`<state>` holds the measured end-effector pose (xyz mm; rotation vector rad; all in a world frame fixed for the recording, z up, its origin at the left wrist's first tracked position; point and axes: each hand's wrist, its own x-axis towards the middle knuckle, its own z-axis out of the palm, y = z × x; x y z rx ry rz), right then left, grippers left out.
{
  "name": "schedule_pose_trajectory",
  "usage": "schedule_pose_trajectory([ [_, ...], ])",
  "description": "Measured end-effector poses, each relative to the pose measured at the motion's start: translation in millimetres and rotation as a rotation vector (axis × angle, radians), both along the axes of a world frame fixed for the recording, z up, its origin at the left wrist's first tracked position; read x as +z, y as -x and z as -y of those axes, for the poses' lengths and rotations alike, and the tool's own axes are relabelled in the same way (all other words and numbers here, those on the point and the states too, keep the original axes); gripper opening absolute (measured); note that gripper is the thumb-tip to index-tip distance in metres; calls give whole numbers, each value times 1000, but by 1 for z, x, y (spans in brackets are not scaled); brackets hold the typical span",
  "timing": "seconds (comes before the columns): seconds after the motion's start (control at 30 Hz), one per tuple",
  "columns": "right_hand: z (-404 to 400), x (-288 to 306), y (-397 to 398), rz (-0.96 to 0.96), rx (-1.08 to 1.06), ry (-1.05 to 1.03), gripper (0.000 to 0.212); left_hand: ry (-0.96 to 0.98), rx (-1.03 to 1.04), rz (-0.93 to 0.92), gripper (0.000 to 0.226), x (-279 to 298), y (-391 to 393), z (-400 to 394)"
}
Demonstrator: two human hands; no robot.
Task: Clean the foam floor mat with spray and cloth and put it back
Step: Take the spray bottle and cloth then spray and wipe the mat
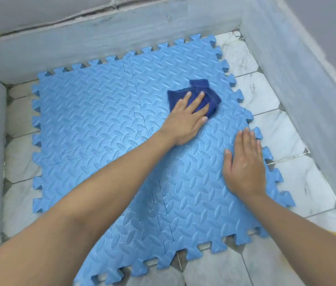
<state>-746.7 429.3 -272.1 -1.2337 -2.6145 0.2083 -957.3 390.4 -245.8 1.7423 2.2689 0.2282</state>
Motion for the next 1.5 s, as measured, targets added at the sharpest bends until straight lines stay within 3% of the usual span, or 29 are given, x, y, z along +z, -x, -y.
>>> schedule_pose_trajectory([
  [0.1, -1, -2, -1, -24, 11, 17, 60, 44, -243, -48, 50, 8, -21, -15],
  [0.2, -3, -2, -1, -36, 13, 16, 59, 29, -181, -9, 49, 8, -10, 34],
  [0.4, -5, -2, -2, -29, 32, 23, 60, 54, -137, -42, 45, 2, -13, 210],
  [0.53, -4, -1, -1, -53, 25, 29, 57, 71, 123, -121, 56, -4, -18, 294],
  [0.63, -2, 0, -1, -34, 23, -2, 56, 58, 553, -42, 62, -6, -2, 312],
  [0.7, 1, 1, -1, 4, -4, -15, 56, 53, 629, 8, 61, -4, -3, 317],
  [0.83, 7, 5, 0, 94, -40, 51, 61, 29, 248, -72, 49, -4, -62, 344],
  [0.93, 2, 6, -3, 119, -13, 71, 63, 13, 109, -53, 50, -6, -107, 343],
  [1.13, 4, 4, -4, 91, -20, 74, 64, -28, -184, -146, 48, -8, -101, 286],
  [1.23, 4, 5, -5, 76, -20, 79, 64, -12, -33, -108, 48, -7, -91, 284],
  [1.43, -11, 11, -21, 105, 108, 20, 68, -8, 556, -6, 57, -8, -38, 332],
  [1.5, -19, 13, -29, 130, 205, -1, 68, -58, 590, 54, 56, -7, -34, 323],
])
